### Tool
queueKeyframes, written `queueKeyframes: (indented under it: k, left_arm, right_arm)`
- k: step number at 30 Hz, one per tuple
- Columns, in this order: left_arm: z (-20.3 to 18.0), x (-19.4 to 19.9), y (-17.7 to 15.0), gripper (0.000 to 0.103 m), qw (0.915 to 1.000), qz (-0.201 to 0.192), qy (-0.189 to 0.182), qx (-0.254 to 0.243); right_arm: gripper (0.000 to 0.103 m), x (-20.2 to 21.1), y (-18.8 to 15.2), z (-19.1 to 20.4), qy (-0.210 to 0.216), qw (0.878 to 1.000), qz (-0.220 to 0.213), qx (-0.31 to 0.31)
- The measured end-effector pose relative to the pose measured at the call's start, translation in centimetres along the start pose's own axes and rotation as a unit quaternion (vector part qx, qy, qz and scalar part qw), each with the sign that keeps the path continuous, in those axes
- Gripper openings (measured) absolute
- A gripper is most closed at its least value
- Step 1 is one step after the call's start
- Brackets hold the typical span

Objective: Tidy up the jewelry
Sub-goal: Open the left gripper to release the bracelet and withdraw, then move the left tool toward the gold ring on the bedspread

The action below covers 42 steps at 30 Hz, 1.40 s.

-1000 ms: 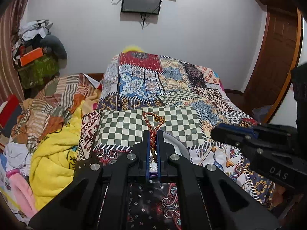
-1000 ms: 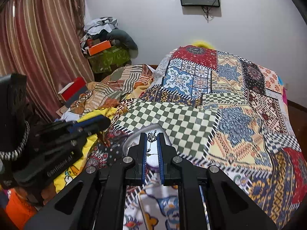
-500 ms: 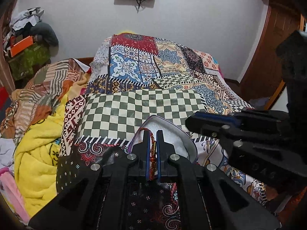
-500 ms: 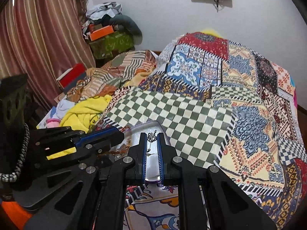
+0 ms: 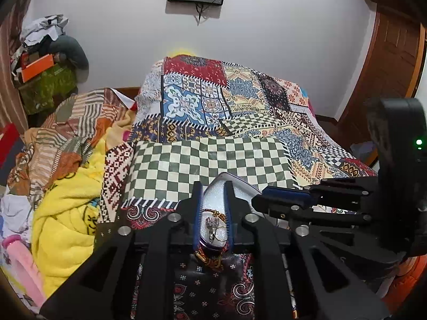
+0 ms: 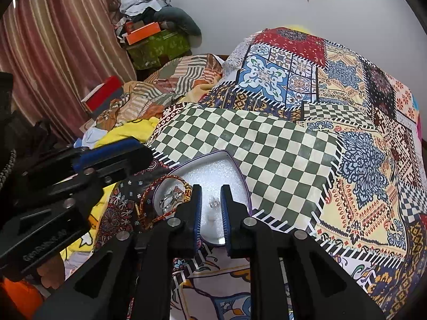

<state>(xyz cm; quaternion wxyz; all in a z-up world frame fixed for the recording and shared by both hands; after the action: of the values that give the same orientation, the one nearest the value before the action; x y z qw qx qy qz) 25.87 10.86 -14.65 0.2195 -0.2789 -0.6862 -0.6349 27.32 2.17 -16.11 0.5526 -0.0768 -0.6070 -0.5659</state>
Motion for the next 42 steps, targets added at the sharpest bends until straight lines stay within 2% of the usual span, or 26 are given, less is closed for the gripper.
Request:
queueKeyframes:
  k: [2,3,13,19,24,31,42]
  left_arm:
    - [-0.2,0.6,0.1,0.032,0.9999,-0.006,0.008,-0.004]
    - [-0.3,1.0,0.2,0.033,0.9999,-0.01,0.011,-0.007]
    - [-1.8,4.3,1.0,0.04,0.9993,-0.03,0.016,-0.018]
    - [-3.6,6.6,1.0,0.044,0.9986,-0.042,0.009,-0.031]
    - [-5.7,7.9,0.6,0.049,0.9979,-0.044,-0.008,-0.047]
    - [-8.6,7.5,-0.5,0.049,0.9972,-0.022,-0.027,-0.066]
    - [-12.3,3.5,-3.7,0.049,0.9939,0.045,-0.059,-0.082]
  right_arm:
    - [0.018,0.5,0.1,-0.2,-0.003,1.0,-0.003,-0.004]
    - [0.018,0.8,0.1,-0.2,-0.005,1.0,-0.006,-0.005]
    - [0.018,7.3,0.2,-1.0,-0.044,0.997,-0.055,-0.013]
    - [0.018,11.8,-0.9,-1.8,-0.07,0.993,-0.089,-0.02]
    - [0.019,13.9,-2.2,-2.7,-0.09,0.991,-0.098,-0.029]
    - [0.019,15.3,-5.2,-5.2,-0.112,0.988,-0.09,-0.059]
    - [0.019,15.1,-9.4,-9.8,-0.137,0.984,-0.049,-0.107]
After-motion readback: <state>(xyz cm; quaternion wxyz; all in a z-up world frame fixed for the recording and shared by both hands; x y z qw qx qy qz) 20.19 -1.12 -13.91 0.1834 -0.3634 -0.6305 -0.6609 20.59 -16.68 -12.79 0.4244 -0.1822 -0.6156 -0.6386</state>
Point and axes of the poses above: each gripper's, at about its wrist camera, not at the fingertips, and x roughly against the way its jaws point, z to its left, y to its top, the point moved 2 cm from there along -x, roughly the way its jaws point, and after that the axes turned 4 degrees about -x, right-handed, at the moved point
